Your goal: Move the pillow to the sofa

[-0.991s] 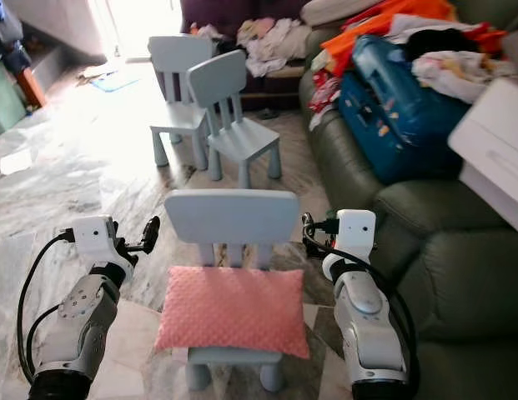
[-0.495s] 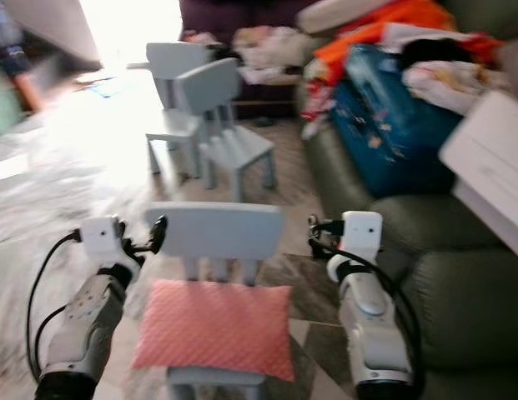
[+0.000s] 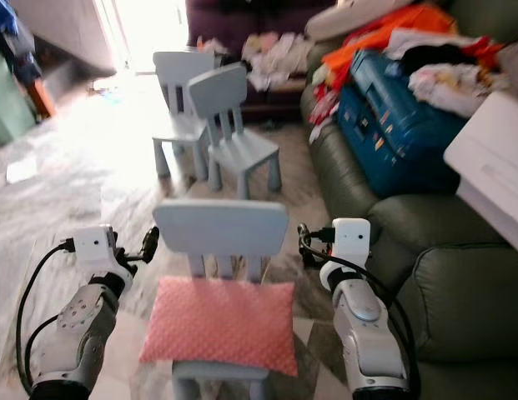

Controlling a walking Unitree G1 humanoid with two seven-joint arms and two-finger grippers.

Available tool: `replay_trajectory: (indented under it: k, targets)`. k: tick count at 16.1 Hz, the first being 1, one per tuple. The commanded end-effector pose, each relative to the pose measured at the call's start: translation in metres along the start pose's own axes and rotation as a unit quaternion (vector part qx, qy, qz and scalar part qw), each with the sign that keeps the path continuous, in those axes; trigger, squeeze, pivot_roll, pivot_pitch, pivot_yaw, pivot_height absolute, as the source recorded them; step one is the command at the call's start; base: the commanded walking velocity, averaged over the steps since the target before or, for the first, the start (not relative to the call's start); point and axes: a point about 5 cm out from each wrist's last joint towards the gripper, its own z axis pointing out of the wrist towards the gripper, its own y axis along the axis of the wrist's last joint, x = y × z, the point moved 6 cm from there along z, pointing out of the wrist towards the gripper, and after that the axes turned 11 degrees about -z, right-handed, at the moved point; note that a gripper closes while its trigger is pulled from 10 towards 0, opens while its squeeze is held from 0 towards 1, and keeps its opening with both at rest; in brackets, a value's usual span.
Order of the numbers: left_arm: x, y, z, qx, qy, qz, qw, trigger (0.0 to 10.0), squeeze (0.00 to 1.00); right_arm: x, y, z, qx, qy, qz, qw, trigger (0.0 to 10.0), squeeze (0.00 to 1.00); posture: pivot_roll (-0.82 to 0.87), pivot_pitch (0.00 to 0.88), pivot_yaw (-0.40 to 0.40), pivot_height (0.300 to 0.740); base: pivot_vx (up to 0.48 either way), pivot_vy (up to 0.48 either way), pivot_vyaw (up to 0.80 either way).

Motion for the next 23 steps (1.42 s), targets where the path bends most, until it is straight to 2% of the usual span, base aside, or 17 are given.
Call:
replay_trajectory:
  k: [1,3,5,6,9,11,14,16,18,19,23]
  targets:
    - [0.008,-0.004,-0.005,0.012,0.003,0.016,1.0,10.0,0.0,0.005,0.003,-0.003,-0.004,0.018,0.004,1.0,10.0,0.0,-0.13,0.063,0.012,0.74,0.0,0.0,0.0]
    - [0.028,-0.022,-0.02,0.04,0.02,0.034,0.998,10.0,0.0,0.012,-0.011,-0.013,0.02,0.051,0.007,0.998,10.0,0.0,-0.12,0.079,0.012,0.74,0.0,0.0,0.0]
    - [0.036,-0.031,-0.029,0.054,0.028,0.038,0.997,10.0,0.0,0.014,-0.017,-0.018,0.03,0.059,0.013,0.998,10.0,0.0,-0.12,0.094,0.012,0.74,0.0,0.0,0.0]
    - [0.042,-0.042,-0.042,0.071,0.034,0.043,0.996,10.0,0.0,0.018,-0.022,-0.023,0.04,0.07,0.02,0.997,10.0,0.0,-0.12,0.109,0.009,0.74,0.0,0.0,0.0]
    - [0.045,-0.053,-0.058,0.088,0.037,0.044,0.994,10.0,0.0,0.023,-0.031,-0.034,0.055,0.084,0.021,0.995,10.0,0.0,-0.11,0.134,0.005,0.74,0.0,0.0,0.0]
    - [0.046,-0.054,-0.062,0.09,0.036,0.045,0.994,10.0,0.0,0.024,-0.032,-0.039,0.059,0.091,0.024,0.994,10.0,0.0,-0.11,0.144,0.005,0.74,0.0,0.0,0.0]
    - [0.044,-0.046,-0.061,0.083,0.032,0.05,0.995,10.0,0.0,0.025,-0.028,-0.042,0.054,0.096,0.027,0.994,10.0,0.0,-0.11,0.15,0.003,0.74,0.0,0.0,0.0]
    - [0.039,-0.041,-0.059,0.077,0.022,0.054,0.995,10.0,0.0,0.025,-0.035,-0.047,0.069,0.102,0.023,0.992,10.0,0.0,-0.11,0.15,0.006,0.74,0.0,0.0,0.0]
    - [0.04,-0.043,-0.06,0.082,0.023,0.055,0.995,10.0,0.0,0.018,-0.055,-0.055,0.11,0.1,-0.008,0.989,10.0,0.0,-0.11,0.15,0.007,0.74,0.0,0.0,0.0]
    - [0.042,-0.044,-0.062,0.084,0.025,0.055,0.995,10.0,0.0,0.011,-0.061,-0.061,0.116,0.092,-0.005,0.989,10.0,0.0,-0.12,0.152,0.008,0.74,0.0,0.0,0.0]
    - [0.041,-0.051,-0.068,0.095,0.025,0.051,0.994,10.0,0.0,0.002,-0.059,-0.062,0.113,0.078,-0.002,0.991,10.0,0.0,-0.12,0.153,0.009,0.74,0.0,0.0,0.0]
